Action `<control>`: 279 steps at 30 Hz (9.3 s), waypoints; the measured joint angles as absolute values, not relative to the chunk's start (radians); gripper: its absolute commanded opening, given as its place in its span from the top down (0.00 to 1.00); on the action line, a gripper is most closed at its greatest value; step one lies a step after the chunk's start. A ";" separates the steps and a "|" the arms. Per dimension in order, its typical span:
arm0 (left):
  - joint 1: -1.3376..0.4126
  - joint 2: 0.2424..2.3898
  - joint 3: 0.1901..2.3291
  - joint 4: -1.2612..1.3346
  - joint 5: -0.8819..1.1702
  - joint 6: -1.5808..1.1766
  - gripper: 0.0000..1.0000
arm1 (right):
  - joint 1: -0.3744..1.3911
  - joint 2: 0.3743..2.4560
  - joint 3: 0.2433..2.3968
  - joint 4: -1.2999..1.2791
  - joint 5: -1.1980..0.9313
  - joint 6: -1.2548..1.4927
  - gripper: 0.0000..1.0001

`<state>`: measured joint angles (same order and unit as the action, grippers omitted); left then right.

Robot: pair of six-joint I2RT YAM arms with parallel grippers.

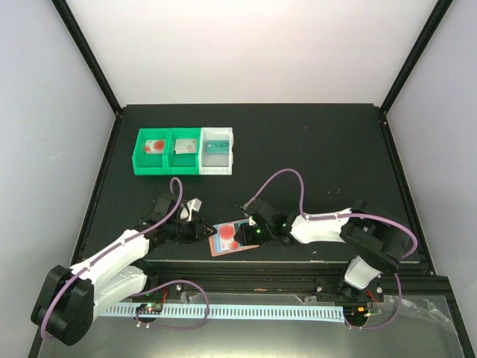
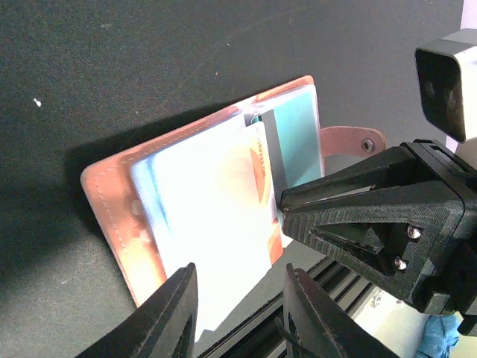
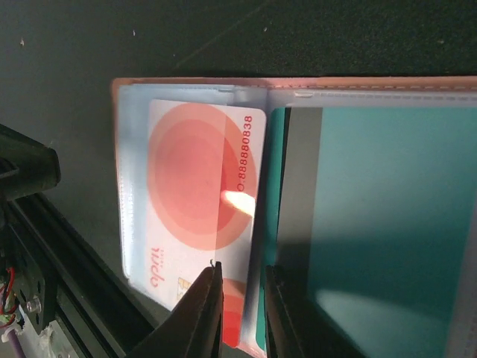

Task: Take the credit cards out of the card holder

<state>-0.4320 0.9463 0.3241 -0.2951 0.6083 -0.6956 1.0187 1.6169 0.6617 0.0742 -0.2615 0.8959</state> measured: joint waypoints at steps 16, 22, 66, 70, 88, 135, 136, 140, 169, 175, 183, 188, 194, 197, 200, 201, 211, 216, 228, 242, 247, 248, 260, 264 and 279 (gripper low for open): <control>-0.432 0.910 0.334 -0.308 0.577 -0.699 0.81 | 1.019 1.620 0.662 0.085 -0.265 0.897 0.79; -0.439 0.968 0.290 -0.230 0.589 -0.712 0.86 | 1.019 1.636 0.659 0.129 -0.273 0.902 0.78; -0.447 1.155 0.258 -0.079 0.594 -0.708 0.94 | 1.015 1.670 0.631 0.233 -0.310 0.942 0.79; -0.447 1.159 0.258 -0.078 0.594 -0.707 0.94 | 1.014 1.671 0.626 0.246 -0.313 0.947 0.89; -0.447 1.174 0.282 -0.107 0.590 -0.682 0.91 | 0.966 1.539 0.551 0.211 -0.288 0.942 0.99; -0.460 0.798 0.398 0.077 0.816 -1.058 0.98 | 0.989 1.089 0.445 0.458 -0.198 1.300 0.97; -0.460 0.801 0.397 0.082 0.817 -1.061 0.98 | 0.991 1.089 0.447 0.458 -0.201 1.295 0.94; -0.461 0.796 0.395 0.121 0.848 -1.062 0.98 | 0.994 1.084 0.458 0.398 -0.208 1.224 0.79; -0.519 0.785 0.507 -0.221 1.135 -0.583 0.98 | 0.952 1.151 1.131 -0.682 -0.417 0.357 0.46; -0.539 0.769 0.507 -0.225 1.147 -0.575 0.99 | 0.952 1.181 1.117 -0.676 -0.519 0.340 0.55; -0.545 0.764 0.507 -0.224 1.154 -0.574 0.98 | 0.952 1.175 1.069 -0.626 -0.590 0.348 0.84; -0.550 0.756 0.507 -0.226 1.151 -0.570 0.75 | 0.947 1.162 1.050 -0.595 -0.608 0.370 0.99; -0.550 0.752 0.508 -0.259 1.078 -0.560 0.34 | 0.940 1.102 1.035 -0.535 -0.605 0.426 0.99; -0.550 0.738 0.510 -0.263 1.030 -0.591 0.28 | 0.937 1.062 1.013 -0.478 -0.581 0.478 0.99; -0.550 0.699 0.511 -0.235 0.982 -0.660 0.23 | 0.934 1.014 0.953 -0.381 -0.537 0.567 0.99; -0.550 0.679 0.511 -0.211 0.962 -0.699 0.22 | 0.934 0.997 0.923 -0.335 -0.516 0.607 0.99; -0.550 0.520 0.524 -0.073 0.757 -0.897 0.19 | 0.933 0.857 0.643 0.083 -0.287 0.960 0.99; -0.550 0.510 0.524 -0.055 0.704 -0.941 0.19 | 0.933 0.854 0.596 0.237 -0.237 1.062 0.99; -0.550 0.511 0.436 0.105 0.659 -1.146 0.43 | 0.969 0.950 0.554 0.486 -0.149 1.215 0.99; -0.550 0.503 0.409 0.178 0.601 -1.219 0.99 | 0.997 0.997 0.547 0.554 -0.102 1.282 0.99; -0.550 0.483 0.394 0.178 0.588 -1.215 0.98 | 0.997 1.012 0.545 0.556 -0.102 1.288 0.94; -0.550 0.481 0.394 0.175 0.587 -1.211 0.98 | 0.997 1.015 0.543 0.556 -0.103 1.289 0.91; -0.550 0.553 0.530 0.021 0.604 -1.027 0.98 | 0.999 0.958 0.476 0.516 -0.115 1.250 0.35; -0.544 0.624 0.630 -0.084 0.625 -0.921 0.98 | 0.998 0.882 0.468 0.444 -0.114 1.193 0.16; -0.226 0.978 0.953 -0.578 0.696 -0.494 0.98 | 0.998 0.635 0.413 0.227 -0.122 1.048 0.00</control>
<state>-0.2264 0.9779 0.9535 -0.5781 0.6960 -0.4938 0.9981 0.6346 0.4126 0.2272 -0.1223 1.0485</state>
